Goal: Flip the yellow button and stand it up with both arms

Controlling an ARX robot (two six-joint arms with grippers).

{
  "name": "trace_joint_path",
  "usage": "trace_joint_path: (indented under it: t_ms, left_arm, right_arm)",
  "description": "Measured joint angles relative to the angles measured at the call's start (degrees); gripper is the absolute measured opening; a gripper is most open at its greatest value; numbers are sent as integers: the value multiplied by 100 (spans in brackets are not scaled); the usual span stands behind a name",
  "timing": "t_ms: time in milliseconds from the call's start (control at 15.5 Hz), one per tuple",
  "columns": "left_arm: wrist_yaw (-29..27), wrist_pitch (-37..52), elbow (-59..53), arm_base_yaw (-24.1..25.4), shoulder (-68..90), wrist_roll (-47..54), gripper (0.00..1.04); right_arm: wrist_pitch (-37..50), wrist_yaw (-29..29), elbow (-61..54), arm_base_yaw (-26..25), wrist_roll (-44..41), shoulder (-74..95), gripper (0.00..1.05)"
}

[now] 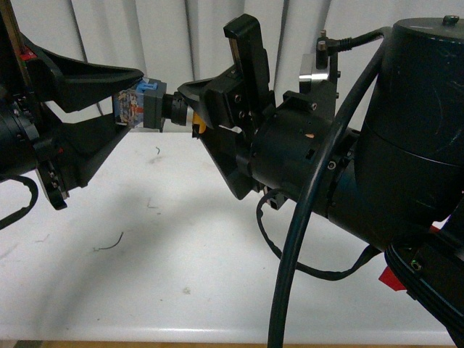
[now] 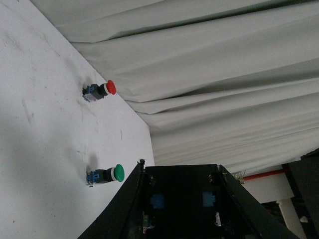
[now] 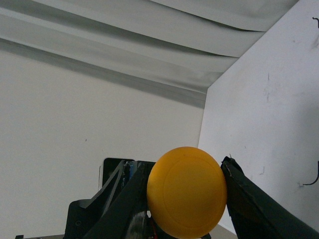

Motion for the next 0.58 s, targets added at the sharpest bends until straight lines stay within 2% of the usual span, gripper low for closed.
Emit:
trace_joint_path:
  t_ms: [194, 388, 453, 518, 582]
  left_arm:
    - [9, -4, 0, 7, 2, -83, 36]
    - [13, 0, 0, 4, 22, -122, 36]
    - [61, -48, 0, 63, 28, -107, 68]
    - [70, -46, -2, 101, 28, -105, 79]
    - [72, -46, -2, 109, 28, -107, 84]
  right_arm:
    - [7, 0, 7, -4, 50, 0, 37]
    - [-2, -7, 15, -72, 85, 0, 37]
    - [39, -7, 17, -125, 83, 0, 36]
    - [37, -2, 20, -197, 85, 0, 36]
    - [37, -4, 20, -205, 85, 0, 36]
